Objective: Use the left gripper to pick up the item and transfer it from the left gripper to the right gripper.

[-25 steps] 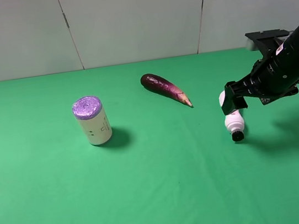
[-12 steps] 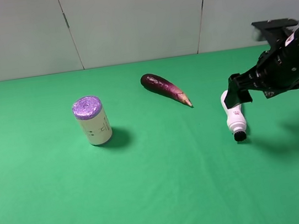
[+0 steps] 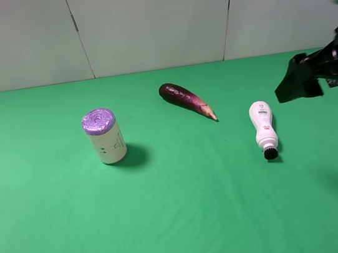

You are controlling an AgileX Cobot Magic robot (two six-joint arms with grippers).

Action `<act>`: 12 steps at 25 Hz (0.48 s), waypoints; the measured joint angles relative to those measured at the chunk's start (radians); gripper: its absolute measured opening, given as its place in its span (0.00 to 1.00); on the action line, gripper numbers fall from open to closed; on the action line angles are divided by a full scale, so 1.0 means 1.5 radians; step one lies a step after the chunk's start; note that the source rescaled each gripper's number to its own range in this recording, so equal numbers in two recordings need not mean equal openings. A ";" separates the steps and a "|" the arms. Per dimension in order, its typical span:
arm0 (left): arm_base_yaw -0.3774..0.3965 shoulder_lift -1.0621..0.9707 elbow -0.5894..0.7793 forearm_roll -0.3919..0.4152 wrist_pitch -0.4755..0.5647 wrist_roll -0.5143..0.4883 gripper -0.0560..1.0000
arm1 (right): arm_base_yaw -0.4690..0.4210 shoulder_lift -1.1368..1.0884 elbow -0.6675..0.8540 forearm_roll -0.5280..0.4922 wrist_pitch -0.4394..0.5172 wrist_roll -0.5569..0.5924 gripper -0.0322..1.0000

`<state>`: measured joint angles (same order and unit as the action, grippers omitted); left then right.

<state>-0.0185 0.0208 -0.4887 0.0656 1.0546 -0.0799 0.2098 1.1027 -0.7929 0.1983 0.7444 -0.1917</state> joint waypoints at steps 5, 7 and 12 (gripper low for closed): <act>0.000 0.000 0.000 0.000 0.000 0.000 1.00 | 0.000 -0.098 0.000 -0.009 0.050 0.004 1.00; 0.000 0.000 0.000 0.000 0.000 0.000 1.00 | 0.000 -0.136 0.001 -0.014 0.074 0.014 1.00; 0.000 0.000 0.000 0.000 0.000 0.000 1.00 | 0.000 -0.217 0.003 -0.038 0.143 0.045 1.00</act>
<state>-0.0185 0.0208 -0.4887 0.0656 1.0546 -0.0799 0.2098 0.7773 -0.7877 0.1406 0.9585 -0.1243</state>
